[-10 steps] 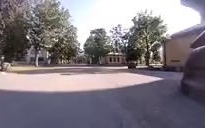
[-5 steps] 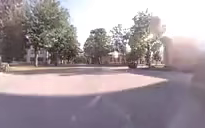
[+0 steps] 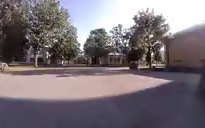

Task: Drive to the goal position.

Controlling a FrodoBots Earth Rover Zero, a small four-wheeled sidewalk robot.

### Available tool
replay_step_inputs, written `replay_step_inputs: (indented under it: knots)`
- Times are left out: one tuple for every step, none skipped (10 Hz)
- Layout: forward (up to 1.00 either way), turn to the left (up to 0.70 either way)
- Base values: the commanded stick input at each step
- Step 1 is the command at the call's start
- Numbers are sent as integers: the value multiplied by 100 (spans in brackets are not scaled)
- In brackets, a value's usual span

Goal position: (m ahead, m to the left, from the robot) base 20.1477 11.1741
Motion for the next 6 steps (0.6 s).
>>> replay_step_inputs:
  knots:
    - [60, 0]
    - [60, 0]
    - [60, 0]
    - [60, -7]
    - [60, -14]
    - [60, -15]
